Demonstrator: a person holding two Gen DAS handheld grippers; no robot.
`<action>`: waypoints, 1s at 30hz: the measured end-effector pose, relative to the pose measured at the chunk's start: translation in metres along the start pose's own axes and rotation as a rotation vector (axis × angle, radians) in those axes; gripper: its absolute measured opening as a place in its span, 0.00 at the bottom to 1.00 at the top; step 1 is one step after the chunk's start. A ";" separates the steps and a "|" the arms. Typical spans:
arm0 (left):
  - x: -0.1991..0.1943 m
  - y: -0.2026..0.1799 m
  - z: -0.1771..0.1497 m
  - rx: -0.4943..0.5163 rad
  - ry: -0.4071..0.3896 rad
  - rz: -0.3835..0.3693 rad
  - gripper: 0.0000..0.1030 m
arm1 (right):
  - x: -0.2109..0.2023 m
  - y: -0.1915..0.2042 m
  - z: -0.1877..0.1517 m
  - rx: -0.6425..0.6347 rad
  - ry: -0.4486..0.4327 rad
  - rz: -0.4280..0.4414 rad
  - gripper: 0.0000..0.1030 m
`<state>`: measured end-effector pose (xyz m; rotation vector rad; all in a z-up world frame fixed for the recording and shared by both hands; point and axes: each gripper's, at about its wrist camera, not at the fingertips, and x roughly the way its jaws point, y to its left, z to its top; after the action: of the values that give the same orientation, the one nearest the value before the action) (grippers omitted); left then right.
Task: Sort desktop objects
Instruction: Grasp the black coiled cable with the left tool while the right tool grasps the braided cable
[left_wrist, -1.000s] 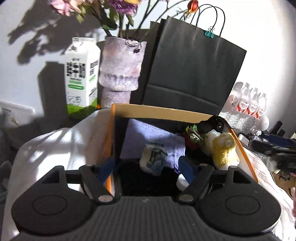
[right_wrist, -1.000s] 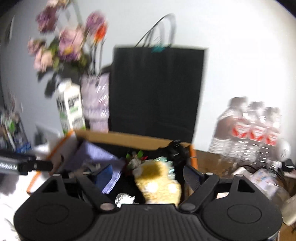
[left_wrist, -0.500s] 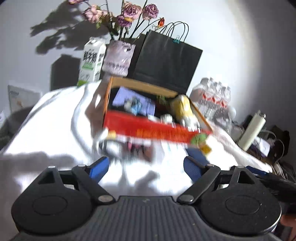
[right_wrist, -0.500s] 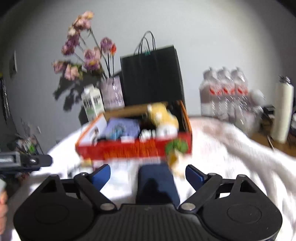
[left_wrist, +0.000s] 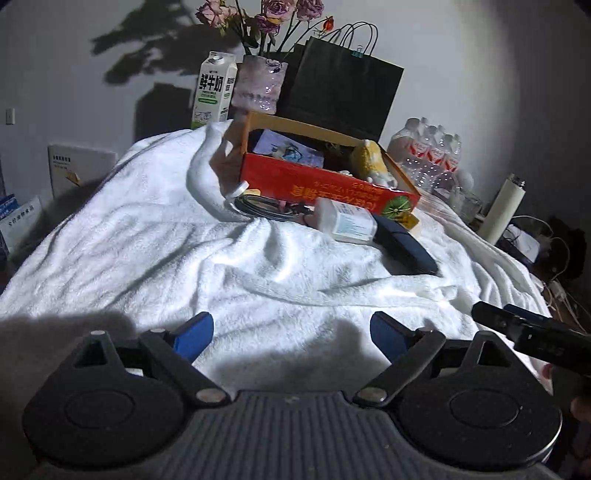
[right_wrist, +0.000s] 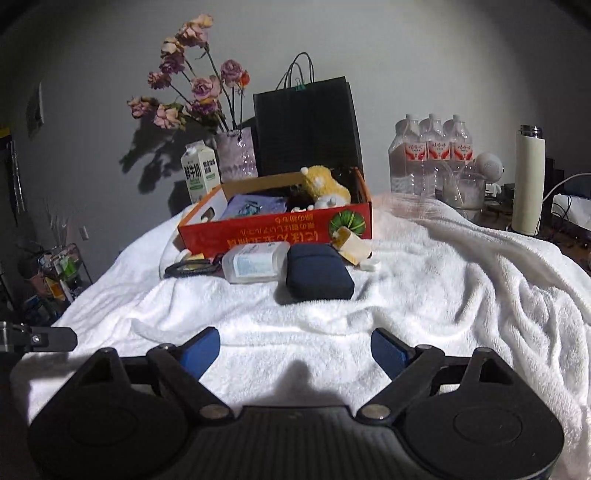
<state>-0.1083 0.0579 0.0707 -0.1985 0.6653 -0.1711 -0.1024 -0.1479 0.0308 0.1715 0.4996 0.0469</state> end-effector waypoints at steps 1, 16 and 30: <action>0.002 -0.002 -0.002 0.003 -0.002 0.004 0.91 | 0.003 -0.001 0.001 -0.001 0.004 -0.001 0.86; 0.088 0.043 0.087 0.028 -0.132 0.050 0.82 | 0.050 0.034 0.030 -0.111 -0.018 0.077 0.81; 0.216 0.089 0.127 -0.052 0.043 -0.062 0.17 | 0.164 0.133 0.054 -0.335 0.054 0.269 0.61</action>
<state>0.1471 0.1124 0.0190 -0.2662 0.7074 -0.2185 0.0669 -0.0111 0.0230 -0.0925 0.5124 0.3962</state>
